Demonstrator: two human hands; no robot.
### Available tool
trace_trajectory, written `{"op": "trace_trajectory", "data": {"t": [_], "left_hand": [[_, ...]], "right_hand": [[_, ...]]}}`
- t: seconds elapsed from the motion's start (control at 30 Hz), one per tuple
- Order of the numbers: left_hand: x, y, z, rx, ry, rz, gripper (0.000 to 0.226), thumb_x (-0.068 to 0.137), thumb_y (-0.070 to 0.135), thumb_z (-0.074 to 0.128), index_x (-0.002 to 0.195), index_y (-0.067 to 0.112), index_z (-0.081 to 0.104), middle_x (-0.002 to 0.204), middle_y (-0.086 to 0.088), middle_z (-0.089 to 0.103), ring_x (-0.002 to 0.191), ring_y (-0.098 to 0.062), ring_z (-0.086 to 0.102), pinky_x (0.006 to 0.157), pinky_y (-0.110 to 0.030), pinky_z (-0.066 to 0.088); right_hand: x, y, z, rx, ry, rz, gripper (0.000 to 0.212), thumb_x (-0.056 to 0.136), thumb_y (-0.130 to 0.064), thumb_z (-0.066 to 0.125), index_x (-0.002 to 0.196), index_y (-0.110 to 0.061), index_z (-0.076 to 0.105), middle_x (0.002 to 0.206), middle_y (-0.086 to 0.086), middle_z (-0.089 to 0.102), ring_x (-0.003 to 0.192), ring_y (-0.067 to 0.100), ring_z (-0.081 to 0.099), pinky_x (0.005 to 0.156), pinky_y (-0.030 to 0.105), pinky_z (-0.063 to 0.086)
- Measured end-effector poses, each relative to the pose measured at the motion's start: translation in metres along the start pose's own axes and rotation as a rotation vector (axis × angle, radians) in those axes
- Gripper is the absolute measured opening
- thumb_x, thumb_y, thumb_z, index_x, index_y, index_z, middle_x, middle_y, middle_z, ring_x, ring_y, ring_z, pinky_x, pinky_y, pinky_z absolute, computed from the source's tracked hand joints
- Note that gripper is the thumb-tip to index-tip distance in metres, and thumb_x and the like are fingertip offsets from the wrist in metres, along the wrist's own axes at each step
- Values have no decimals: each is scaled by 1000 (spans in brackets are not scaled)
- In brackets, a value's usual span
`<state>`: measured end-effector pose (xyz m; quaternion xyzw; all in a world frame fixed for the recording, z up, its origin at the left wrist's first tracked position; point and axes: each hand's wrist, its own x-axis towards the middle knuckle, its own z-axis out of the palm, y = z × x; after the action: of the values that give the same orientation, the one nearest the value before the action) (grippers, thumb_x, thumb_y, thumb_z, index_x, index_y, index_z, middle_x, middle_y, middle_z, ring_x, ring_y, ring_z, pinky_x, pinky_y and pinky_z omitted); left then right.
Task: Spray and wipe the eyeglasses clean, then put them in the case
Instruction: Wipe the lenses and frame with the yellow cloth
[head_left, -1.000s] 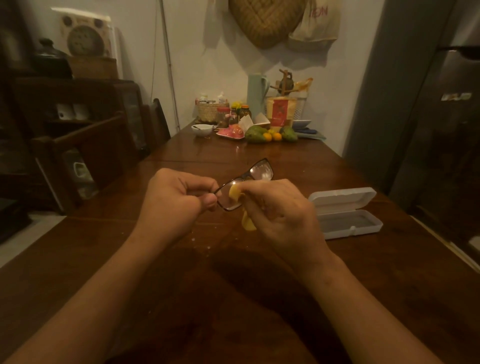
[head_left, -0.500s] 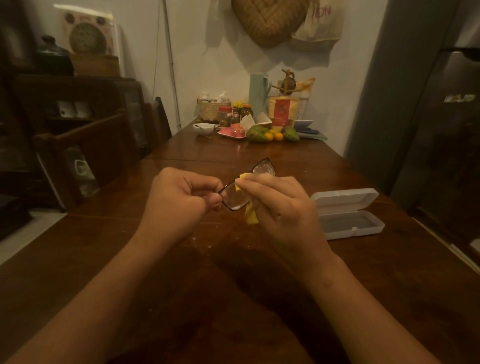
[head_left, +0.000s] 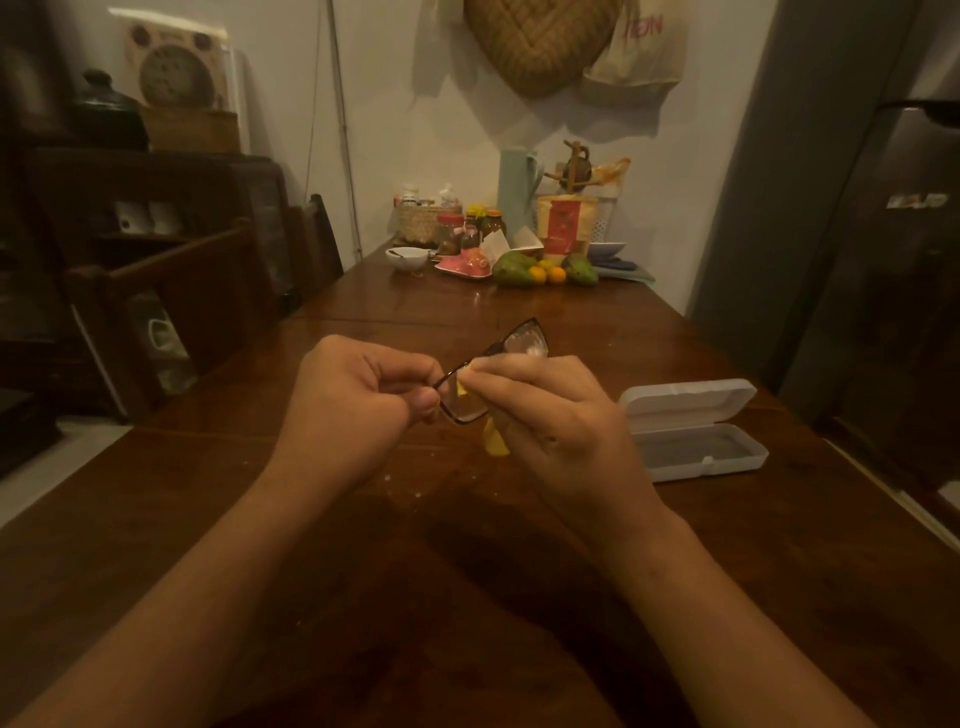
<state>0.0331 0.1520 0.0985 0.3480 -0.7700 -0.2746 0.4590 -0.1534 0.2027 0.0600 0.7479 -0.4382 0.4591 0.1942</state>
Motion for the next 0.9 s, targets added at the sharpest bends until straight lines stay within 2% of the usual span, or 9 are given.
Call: {"op": "trace_trajectory", "data": {"t": [0.07,0.13,0.23,0.3,0.37,0.5,0.6,0.7,0.9], "left_hand": [[0,-1,-1,19,-5,1,20,70,11,61,68,24,75,61,-4,70,69,-27,69,65,-35,52],[0,-2,-2,25,2,8,23,72,7,62,69,25,76,62,-4,70,71,-29,69,66,-40,55],[0,-1,2,9,20,5,28,75,1,64,72,26,76,61,-3,70,66,-25,69,64,-36,54],[-1,0,4,-1,21,2,21,73,7,63,73,24,75,61,-5,70,67,-31,68,61,-35,54],[-1,-2,5,6,2,5,22,75,3,64,70,21,75,61,-7,69,69,-37,66,60,-30,48],[2,-6,1,13,-4,-19,30,79,-4,65,67,22,75,61,-6,69,64,-25,66,64,-29,47],[2,-5,1,-29,0,-32,18,72,9,63,69,21,76,61,-6,69,63,-20,65,66,-29,47],[1,-5,1,-53,-6,-45,17,67,15,60,68,20,75,59,-7,68,62,-14,61,64,-28,44],[2,-4,-1,-96,6,-58,18,72,6,62,68,17,75,60,-7,69,62,-12,62,64,-26,45]], "right_hand": [[-1,1,1,12,-24,-19,36,88,-1,72,122,-11,71,123,5,67,106,25,60,83,38,51],[-1,3,1,10,-18,-29,35,88,-2,73,121,-11,71,121,4,68,105,24,61,82,37,51],[0,6,0,39,49,56,27,93,-13,67,120,-13,71,119,3,69,104,23,61,82,36,52],[0,3,1,78,74,122,27,92,-17,68,119,-13,72,119,2,69,105,22,61,82,36,53],[0,-1,3,88,62,145,30,89,-20,72,119,-13,72,119,2,69,106,21,60,83,35,53],[0,-6,3,106,-25,108,36,88,-29,73,122,-17,71,124,-2,66,112,13,55,87,33,51],[-1,-3,1,126,-33,38,32,90,-18,73,122,-16,71,126,-2,66,110,16,56,87,37,49],[-2,0,2,115,4,3,29,90,-11,74,119,-13,72,124,1,67,110,17,58,86,39,50],[-3,-1,4,136,-14,-71,24,91,-15,72,114,-13,75,121,1,68,106,14,58,87,27,46]]}}
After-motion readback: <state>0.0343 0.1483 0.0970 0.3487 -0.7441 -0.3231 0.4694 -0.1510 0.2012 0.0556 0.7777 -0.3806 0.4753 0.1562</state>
